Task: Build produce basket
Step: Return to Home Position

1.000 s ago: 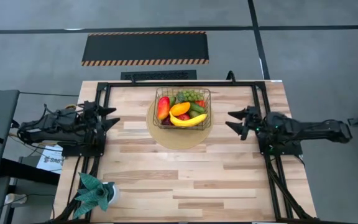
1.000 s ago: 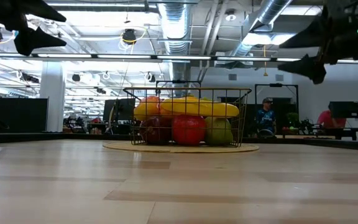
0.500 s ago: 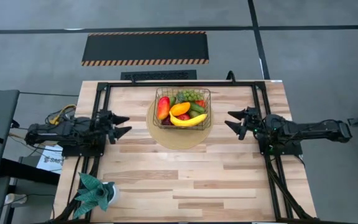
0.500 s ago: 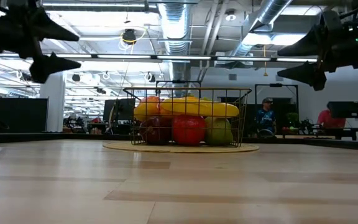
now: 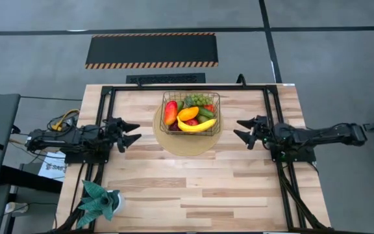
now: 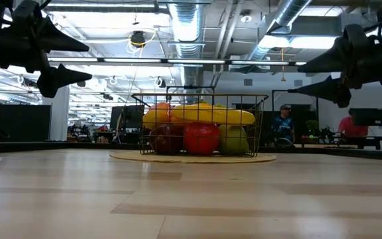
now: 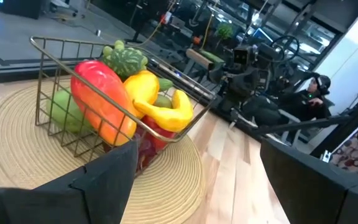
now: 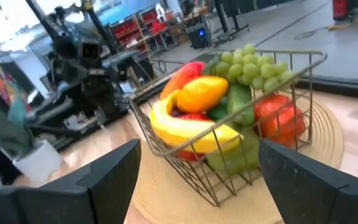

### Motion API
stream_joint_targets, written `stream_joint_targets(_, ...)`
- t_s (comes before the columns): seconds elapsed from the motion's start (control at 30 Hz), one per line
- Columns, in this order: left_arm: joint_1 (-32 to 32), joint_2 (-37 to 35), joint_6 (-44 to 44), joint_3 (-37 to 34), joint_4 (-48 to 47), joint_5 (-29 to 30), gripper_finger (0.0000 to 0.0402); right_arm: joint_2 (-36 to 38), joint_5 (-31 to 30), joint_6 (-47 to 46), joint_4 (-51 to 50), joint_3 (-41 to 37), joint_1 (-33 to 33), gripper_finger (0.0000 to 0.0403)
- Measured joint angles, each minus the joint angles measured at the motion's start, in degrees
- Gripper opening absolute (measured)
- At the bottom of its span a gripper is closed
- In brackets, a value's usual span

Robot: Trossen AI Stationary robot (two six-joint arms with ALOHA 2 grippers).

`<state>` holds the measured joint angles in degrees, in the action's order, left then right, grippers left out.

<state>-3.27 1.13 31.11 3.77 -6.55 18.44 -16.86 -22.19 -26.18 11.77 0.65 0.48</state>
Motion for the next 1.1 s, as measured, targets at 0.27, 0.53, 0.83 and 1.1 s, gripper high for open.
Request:
stream_joint_targets(0.27,0.00,-0.03,-0.33,0.02,-0.19,0.02,0.0328,0.20,-9.47,-1.33,1.27,-0.12,1.97,0.0345)
stream_joint_targets(0.53,0.00,-0.03,1.55,0.02,-0.28,-0.18,0.0328,-0.04,-9.19,-8.30,-0.80,-0.14,1.96,0.0342)
stream_joint_targets(0.83,0.00,-0.03,1.62,0.02,-0.34,-0.15,0.0328,-0.04,-9.11,-8.32,-2.89,-0.15,1.96,0.0344)
stream_joint_targets(1.1,0.00,-0.03,1.66,0.02,-0.36,-0.13,0.0328,-0.04,-9.01,-8.32,-3.22,-0.16,1.96,0.0342)
